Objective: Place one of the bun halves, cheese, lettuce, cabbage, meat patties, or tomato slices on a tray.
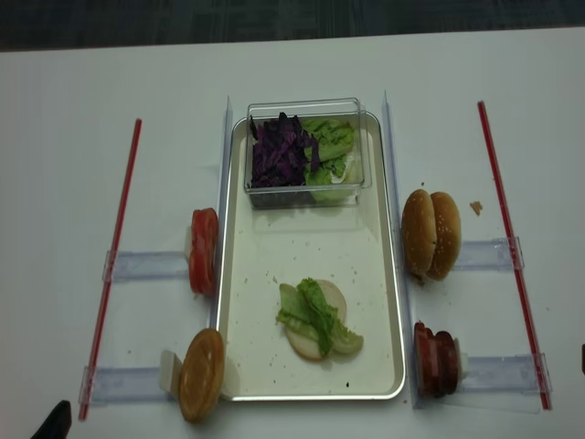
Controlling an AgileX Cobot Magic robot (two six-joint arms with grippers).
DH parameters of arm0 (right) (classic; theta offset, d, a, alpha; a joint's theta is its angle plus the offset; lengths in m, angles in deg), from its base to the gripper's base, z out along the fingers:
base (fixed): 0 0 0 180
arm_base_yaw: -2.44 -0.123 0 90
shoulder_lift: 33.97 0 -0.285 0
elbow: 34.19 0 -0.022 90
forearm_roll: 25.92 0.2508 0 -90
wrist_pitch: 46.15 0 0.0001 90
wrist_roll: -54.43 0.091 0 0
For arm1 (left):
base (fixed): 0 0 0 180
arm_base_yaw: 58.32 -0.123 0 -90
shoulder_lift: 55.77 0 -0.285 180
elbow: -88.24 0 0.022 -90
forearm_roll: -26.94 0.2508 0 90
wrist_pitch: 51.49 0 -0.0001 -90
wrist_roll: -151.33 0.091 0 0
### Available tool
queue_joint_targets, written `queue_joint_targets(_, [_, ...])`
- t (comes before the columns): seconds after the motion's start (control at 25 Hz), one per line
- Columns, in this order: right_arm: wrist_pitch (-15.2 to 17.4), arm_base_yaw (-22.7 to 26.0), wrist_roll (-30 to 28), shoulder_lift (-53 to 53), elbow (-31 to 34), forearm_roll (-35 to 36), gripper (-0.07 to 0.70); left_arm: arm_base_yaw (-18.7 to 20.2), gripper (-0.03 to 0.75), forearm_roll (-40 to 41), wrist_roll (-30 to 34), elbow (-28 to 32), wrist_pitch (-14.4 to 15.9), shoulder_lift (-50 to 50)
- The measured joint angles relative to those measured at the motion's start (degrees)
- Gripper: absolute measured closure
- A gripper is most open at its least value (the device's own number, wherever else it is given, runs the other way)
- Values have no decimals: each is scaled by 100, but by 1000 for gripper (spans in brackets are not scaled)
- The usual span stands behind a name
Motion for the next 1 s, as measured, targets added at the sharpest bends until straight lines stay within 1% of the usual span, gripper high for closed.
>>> queue_joint_targets(0.56, [-13, 0, -26, 0, 0, 22, 97, 0, 161, 0, 0, 0, 0, 0])
queue_joint_targets(1.0, [-13, 0, -38, 0, 0, 22, 209, 0, 161, 0, 0, 0, 0, 0])
